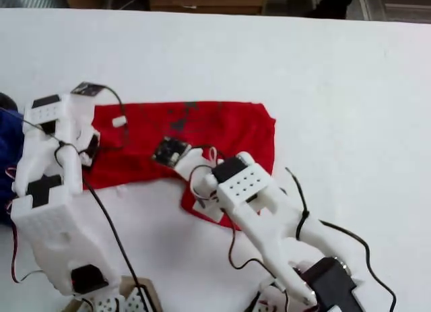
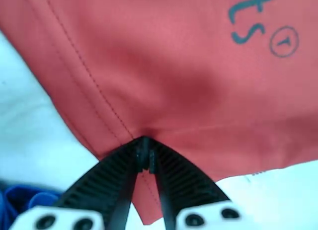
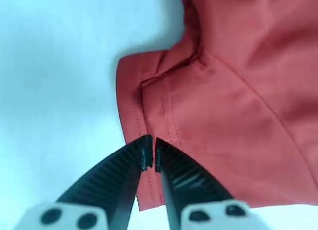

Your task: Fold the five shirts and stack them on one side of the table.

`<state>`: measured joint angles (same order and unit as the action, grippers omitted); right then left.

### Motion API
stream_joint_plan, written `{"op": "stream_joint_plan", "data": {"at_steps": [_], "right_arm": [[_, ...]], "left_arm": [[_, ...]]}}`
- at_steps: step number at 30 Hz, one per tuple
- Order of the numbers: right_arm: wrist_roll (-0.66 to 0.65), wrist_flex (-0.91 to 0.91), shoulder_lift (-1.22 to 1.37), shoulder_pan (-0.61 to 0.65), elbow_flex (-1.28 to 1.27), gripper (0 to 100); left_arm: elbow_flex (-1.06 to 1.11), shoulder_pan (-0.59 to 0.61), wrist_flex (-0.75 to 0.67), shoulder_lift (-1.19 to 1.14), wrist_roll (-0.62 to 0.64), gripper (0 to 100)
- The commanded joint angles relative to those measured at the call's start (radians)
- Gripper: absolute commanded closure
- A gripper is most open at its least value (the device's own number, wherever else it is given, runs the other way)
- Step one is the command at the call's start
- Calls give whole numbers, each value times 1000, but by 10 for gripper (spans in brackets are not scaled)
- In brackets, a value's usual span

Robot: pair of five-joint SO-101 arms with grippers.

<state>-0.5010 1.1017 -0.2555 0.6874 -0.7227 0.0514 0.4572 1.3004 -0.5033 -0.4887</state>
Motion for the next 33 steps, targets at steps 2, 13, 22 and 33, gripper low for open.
{"op": "stream_joint_plan", "data": {"at_steps": [2,13,22,33], "right_arm": [[6,4,-35,4,28,930],[8,-84,166,5,34,802],[6,-156,191,-1,44,863],[6,-107,182,-82,155,979]], "left_arm": [[2,-6,-38,2,-2,976],[2,-6,-38,2,-2,976],[2,-6,-38,2,-2,976],[2,-6,-38,2,-2,976]]}}
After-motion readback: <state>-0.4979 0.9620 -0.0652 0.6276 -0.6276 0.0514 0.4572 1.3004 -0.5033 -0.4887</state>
